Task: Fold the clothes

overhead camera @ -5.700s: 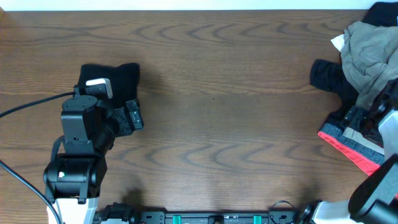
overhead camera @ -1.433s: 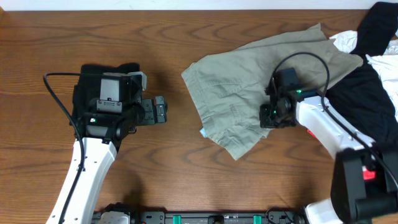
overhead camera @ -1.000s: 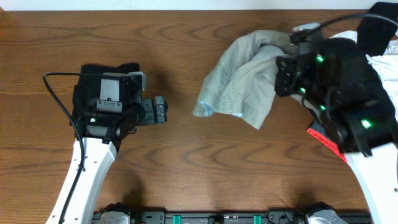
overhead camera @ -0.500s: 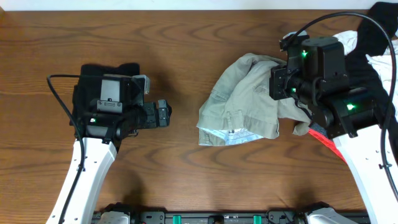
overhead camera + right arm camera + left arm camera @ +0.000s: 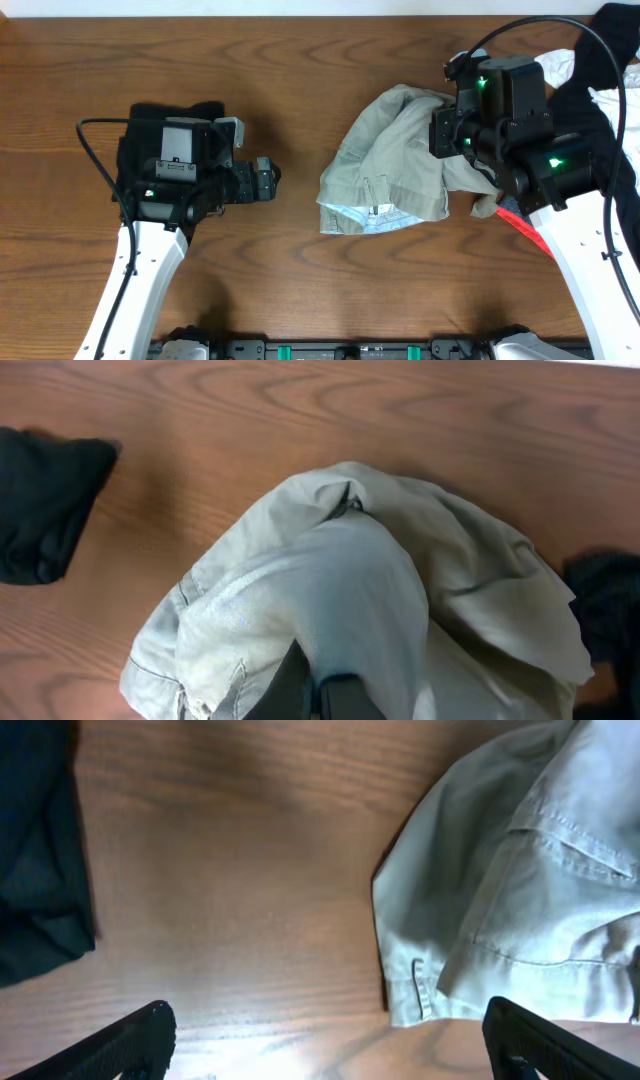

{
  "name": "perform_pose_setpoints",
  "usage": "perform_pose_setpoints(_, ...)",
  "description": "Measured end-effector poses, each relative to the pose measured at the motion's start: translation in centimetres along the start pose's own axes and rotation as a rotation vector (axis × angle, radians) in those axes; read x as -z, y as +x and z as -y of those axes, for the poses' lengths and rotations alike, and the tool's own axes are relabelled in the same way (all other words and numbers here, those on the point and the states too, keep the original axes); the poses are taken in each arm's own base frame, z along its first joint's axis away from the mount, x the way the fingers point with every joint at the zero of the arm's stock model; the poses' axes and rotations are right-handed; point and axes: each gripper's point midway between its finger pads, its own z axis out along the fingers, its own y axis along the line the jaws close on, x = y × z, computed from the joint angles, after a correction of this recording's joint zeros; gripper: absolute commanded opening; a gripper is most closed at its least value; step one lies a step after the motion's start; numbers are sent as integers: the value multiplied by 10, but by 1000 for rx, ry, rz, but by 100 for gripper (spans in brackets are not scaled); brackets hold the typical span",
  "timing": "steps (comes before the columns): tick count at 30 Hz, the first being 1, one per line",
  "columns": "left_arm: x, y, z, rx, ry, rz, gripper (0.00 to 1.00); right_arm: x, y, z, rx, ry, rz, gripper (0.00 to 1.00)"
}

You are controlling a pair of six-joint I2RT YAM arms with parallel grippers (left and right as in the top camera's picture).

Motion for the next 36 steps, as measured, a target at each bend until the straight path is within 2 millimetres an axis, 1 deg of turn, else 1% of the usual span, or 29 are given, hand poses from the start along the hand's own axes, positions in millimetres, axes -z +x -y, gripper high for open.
perform_pose_setpoints(2,-1,-4,5,-21,11,18,99,0,-2,0,1,-1,8,1)
perform_pose_setpoints(5,-4,-7,20,-85,28,36,99,0,-6,-1,2,-5,25,1)
perform_pose_setpoints(11,-12,6,47,-208,16,19,99,1,-18,-5,4,-22,71,1)
perform_pose_setpoints(15,-15,14,60,-268,2,14,99,2,-25,-14,9,-70,98,1)
perform_pose_setpoints(17,-15,14,65,-288,-4,22,99,2,-26,-19,13,-103,102,1)
perform_pose_setpoints(21,-16,12,74,-321,-3,48,99,3,-25,-27,19,-147,95,1)
perform_pose_setpoints(27,-15,-2,92,-370,0,138,98,3,-19,-33,19,-181,68,1)
perform_pose_setpoints(30,-15,-5,100,-395,2,168,98,4,-16,-35,19,-198,56,1)
perform_pose_setpoints(33,-16,-4,107,-417,8,175,98,4,-12,-37,17,-206,41,1)
perform_pose_setpoints(36,-21,4,116,-447,19,158,98,4,-12,-37,17,-210,39,1)
